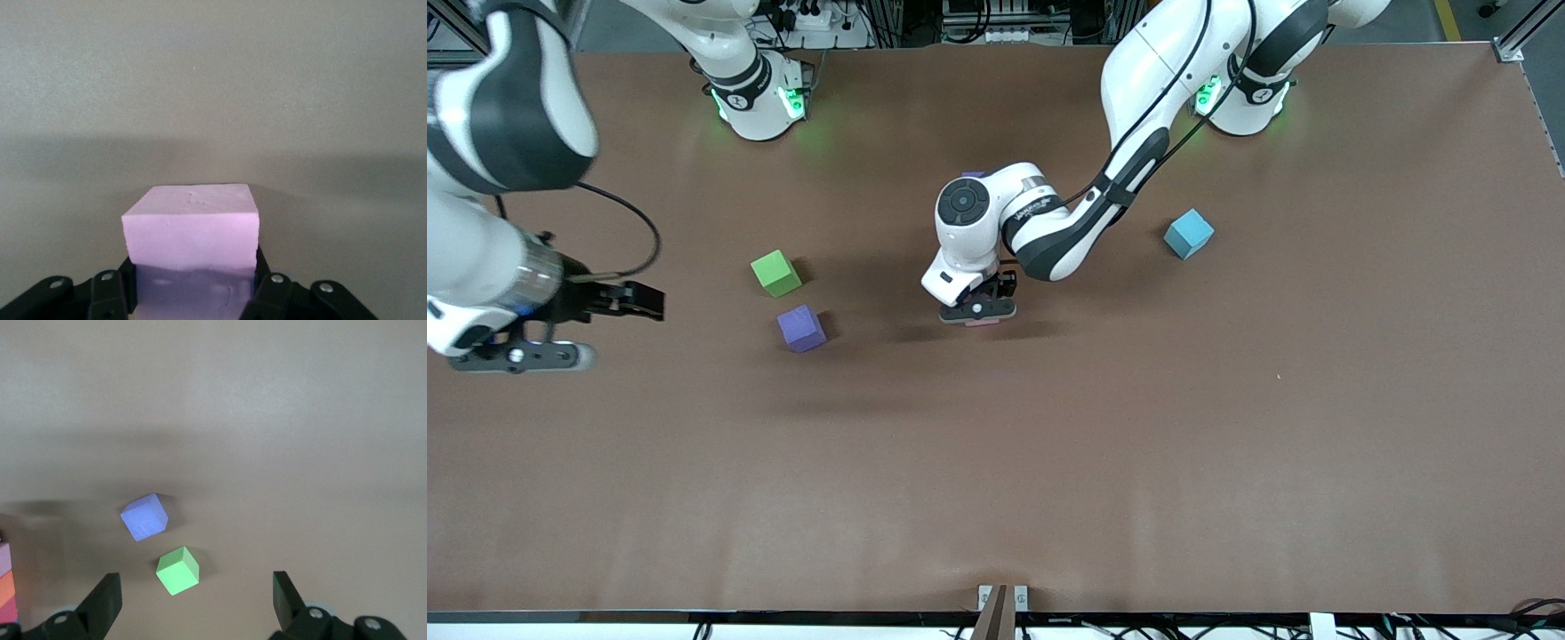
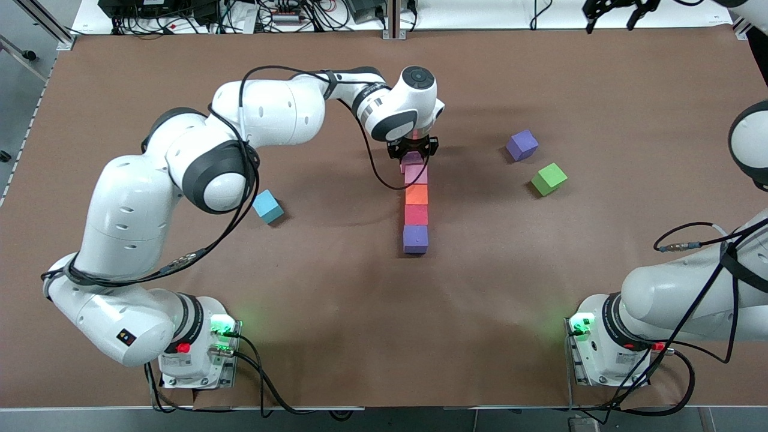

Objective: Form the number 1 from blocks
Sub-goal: 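Place the pink cube at the line end with the left gripper while the right withdraws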

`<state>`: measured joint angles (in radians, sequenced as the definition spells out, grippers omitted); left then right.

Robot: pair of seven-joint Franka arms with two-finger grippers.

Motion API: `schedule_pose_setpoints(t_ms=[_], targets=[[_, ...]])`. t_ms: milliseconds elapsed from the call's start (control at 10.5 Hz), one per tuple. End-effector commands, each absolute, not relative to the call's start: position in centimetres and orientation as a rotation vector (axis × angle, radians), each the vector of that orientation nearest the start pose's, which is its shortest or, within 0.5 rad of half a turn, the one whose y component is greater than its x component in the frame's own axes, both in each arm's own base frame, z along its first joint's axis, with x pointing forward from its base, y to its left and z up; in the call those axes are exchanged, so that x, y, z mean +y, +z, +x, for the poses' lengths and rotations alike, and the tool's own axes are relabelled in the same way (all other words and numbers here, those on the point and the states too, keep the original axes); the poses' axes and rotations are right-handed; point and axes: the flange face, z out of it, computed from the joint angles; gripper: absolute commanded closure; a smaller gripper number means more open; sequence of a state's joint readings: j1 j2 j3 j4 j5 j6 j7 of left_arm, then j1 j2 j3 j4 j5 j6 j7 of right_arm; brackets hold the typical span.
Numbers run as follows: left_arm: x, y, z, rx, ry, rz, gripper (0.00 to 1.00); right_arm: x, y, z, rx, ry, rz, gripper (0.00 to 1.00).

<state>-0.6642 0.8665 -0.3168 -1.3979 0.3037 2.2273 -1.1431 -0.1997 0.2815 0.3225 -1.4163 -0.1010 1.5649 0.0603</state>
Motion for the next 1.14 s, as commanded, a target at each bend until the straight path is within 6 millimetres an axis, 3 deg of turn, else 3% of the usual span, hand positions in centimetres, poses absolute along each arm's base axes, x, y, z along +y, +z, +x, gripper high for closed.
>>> schedule_pose_setpoints(t_ms=[0, 191, 286, 477, 858, 1049], targets=[[-57.9, 20.5, 45.3, -0.151, -0.064, -3.152, 1.0, 3.0, 55.1, 62.1, -0.182, 0.171, -3.126, 0.0], [-58.1, 20.4, 45.0, -0.148, -0.063, -3.154, 1.0, 2.1, 56.4, 61.3, -0.18, 0.178, -3.136, 0.0], [-58.3, 20.5, 45.0, -0.148, -0.067, -3.16, 1.0, 0.6, 58.3, 60.6, -0.145, 0.13, -3.155, 0.0], [-58.6, 20.2, 44.7, -0.16, -0.065, -3.162, 1.0, -1.6, 59.7, 59.7, -0.15, 0.103, -3.181, 0.0], [-58.5, 20.7, 45.3, -0.173, -0.082, -3.176, 1.0, -4.6, 60.5, 58.6, -0.06, 0.077, -3.202, 0.0], [-58.8, 20.9, 45.4, -0.172, -0.091, -3.183, 1.0, -5.0, 60.7, 58.2, -0.041, 0.063, -3.207, 0.0]])
